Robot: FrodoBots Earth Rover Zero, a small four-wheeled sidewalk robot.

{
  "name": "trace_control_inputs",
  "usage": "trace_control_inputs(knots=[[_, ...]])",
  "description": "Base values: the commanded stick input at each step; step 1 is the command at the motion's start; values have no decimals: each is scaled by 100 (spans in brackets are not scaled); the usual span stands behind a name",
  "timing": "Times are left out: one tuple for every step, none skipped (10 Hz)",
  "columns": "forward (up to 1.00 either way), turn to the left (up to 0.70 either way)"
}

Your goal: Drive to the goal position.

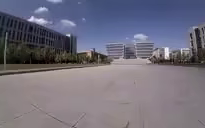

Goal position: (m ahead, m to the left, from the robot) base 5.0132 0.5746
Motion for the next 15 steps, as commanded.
trace_control_inputs(knots=[[70, -32], [70, -32], [70, -32], [70, -32], [70, -11], [70, 0], [70, 0], [70, 0], [70, 0], [70, 0], [70, 0], [70, 0], [70, 0], [70, 0], [70, 0]])
